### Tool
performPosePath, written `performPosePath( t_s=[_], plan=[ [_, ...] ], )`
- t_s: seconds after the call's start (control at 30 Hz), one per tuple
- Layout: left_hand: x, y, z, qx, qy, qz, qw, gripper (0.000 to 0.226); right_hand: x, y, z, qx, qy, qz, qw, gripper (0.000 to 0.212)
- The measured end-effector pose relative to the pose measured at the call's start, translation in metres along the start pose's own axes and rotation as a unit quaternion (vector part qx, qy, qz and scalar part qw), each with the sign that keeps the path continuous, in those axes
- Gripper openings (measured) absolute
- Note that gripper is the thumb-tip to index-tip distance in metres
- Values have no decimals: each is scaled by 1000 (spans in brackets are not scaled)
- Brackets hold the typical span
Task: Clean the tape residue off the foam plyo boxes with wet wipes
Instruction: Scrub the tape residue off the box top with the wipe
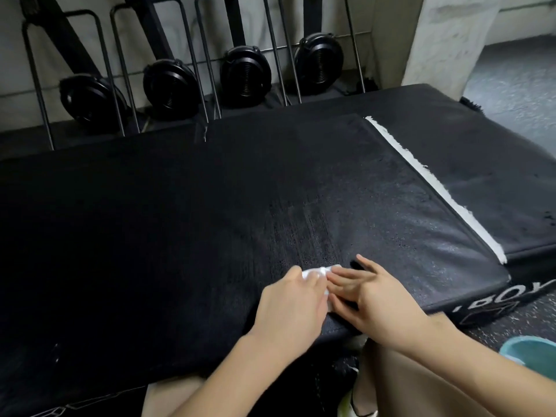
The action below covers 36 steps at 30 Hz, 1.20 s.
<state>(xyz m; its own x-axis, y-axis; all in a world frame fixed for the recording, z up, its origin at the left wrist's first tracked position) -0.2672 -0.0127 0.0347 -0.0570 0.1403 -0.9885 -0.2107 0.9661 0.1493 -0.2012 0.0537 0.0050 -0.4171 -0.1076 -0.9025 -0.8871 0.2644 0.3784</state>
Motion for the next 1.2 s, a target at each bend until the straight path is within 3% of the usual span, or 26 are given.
performPosePath(
  t_s=[0.17, 0.37, 0.5, 0.7, 0.77, 0.97, 1.07, 1.2],
  plan=[
    [-5, 9, -10, -25, -35, 43, 998, 24, 10, 16, 17, 21, -25, -3, 999, 36],
    [20, 38, -43, -105, -67, -25, 992, 29, 31, 53, 37, 59, 4, -77, 995, 29],
    [13, 2, -22, -94, -73, -26, 993, 27, 12, 19, 22, 78, 91, -30, 992, 22],
    [-8, -53, 25, -17, -20, 59, 998, 29, 11, -49, -11, 44, 57, 46, 996, 31],
    [-6, -53, 29, -5, -28, 53, 998, 29, 12, -53, -14, 43, 41, 53, 997, 32],
    [-8, -24, 7, -49, -15, 84, 995, 21, 2, -11, -7, 54, -3, 65, 996, 26],
    [-7, -11, -5, -96, -29, 31, 994, 22, 8, 2, -2, 64, 12, 26, 998, 21],
    [-15, -28, 14, -58, 5, 75, 996, 24, 5, -16, -8, 51, 21, 62, 997, 23]
  ],
)
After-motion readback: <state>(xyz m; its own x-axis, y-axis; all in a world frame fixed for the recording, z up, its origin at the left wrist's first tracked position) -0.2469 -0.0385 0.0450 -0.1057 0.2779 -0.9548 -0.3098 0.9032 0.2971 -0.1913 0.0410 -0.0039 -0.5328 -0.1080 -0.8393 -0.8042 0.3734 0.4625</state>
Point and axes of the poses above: each hand's wrist, its own y-axis towards the middle knuckle, its own x-axis out of the palm, z = x × y, the point moved 10 cm from there along y, towards the middle knuckle
